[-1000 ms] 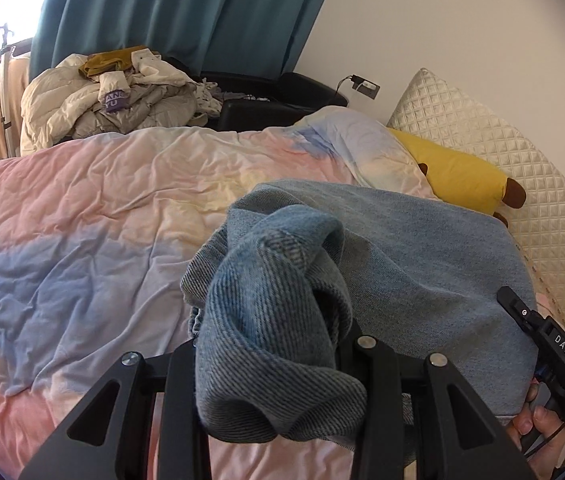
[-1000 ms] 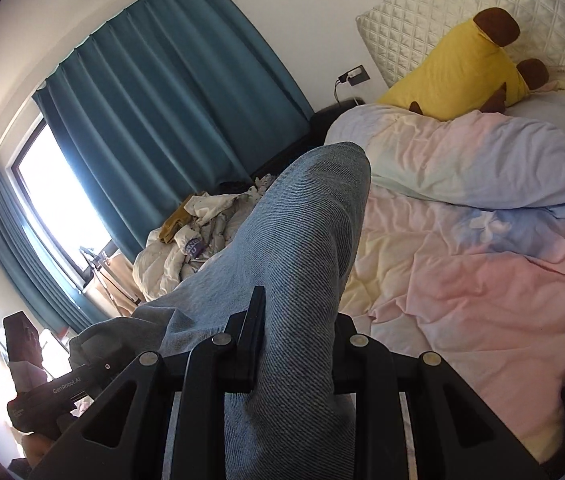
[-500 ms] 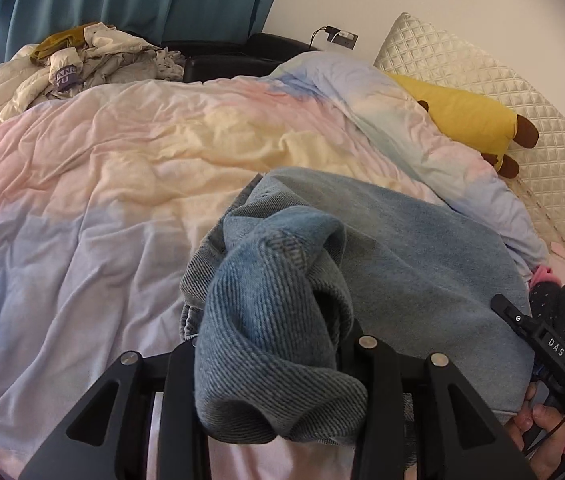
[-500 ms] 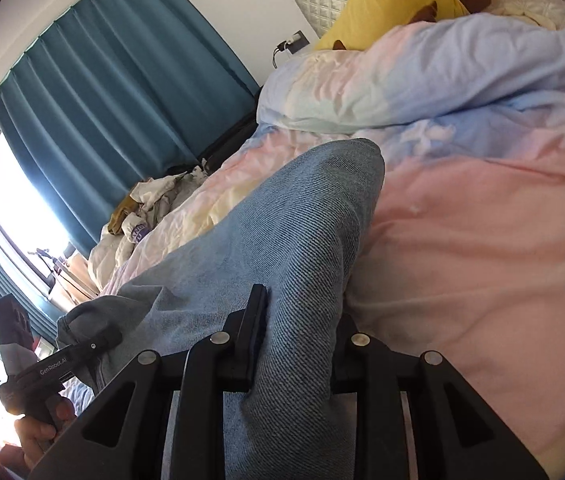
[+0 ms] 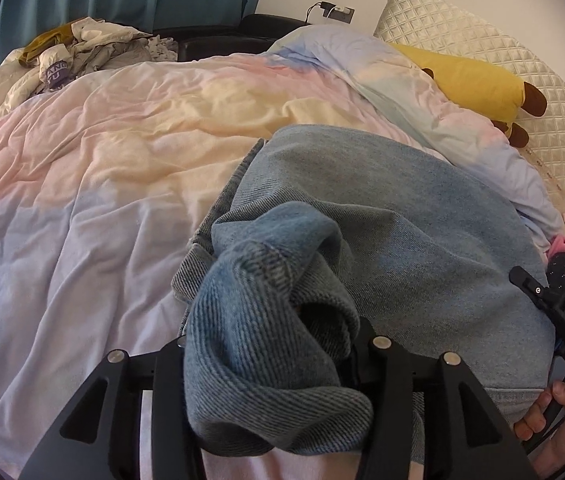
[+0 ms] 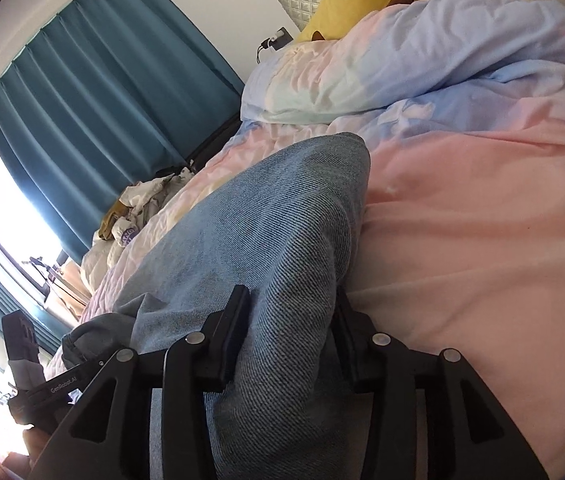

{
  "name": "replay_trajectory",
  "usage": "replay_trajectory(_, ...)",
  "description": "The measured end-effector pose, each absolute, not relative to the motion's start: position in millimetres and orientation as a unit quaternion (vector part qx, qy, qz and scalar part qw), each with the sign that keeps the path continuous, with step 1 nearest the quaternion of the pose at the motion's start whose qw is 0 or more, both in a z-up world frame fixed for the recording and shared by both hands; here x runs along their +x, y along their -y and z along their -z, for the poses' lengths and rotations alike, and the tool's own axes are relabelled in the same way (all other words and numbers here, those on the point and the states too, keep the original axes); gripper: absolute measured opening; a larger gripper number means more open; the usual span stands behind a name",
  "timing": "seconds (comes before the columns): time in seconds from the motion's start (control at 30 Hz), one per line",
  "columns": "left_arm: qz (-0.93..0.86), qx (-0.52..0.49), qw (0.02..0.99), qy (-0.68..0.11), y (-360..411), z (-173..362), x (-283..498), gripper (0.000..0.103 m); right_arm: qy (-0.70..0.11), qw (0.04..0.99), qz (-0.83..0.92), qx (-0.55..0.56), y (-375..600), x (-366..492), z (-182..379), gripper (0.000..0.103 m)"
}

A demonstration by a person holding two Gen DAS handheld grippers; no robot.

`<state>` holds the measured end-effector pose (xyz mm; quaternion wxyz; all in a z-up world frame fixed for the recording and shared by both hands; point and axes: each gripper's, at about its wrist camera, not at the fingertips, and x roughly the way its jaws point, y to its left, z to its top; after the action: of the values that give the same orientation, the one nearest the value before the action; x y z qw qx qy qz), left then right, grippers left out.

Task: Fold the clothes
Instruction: 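Lower the jeans bundle onto the duvet and open both grippers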

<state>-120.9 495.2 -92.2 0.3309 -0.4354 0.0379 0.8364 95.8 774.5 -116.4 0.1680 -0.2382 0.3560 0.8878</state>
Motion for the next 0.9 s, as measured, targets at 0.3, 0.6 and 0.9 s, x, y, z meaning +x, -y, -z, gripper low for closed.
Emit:
replay_trajectory(0.3, -0.845, -0.417, 0.327, -0.076, -472.7, 56.8, -90.0, 0.053, -0.297, 0.237, -0.884, -0.274, -754.1, 108.0, 60.4, 0.076)
replay_trajectory(0.6, -0.878, -0.348, 0.317, -0.083, -427.7, -15.7, -48.3, 0.057, -0.238, 0.247, -0.900, -0.269, -707.5, 136.2, -12.7, 0.077)
replay_trajectory(0.9, -0.894, -0.313, 0.312, -0.075, -382.7, -64.7, -11.5, 0.057, -0.208, 0.224, -0.918, -0.254, -641.4, 155.3, -70.8, 0.077)
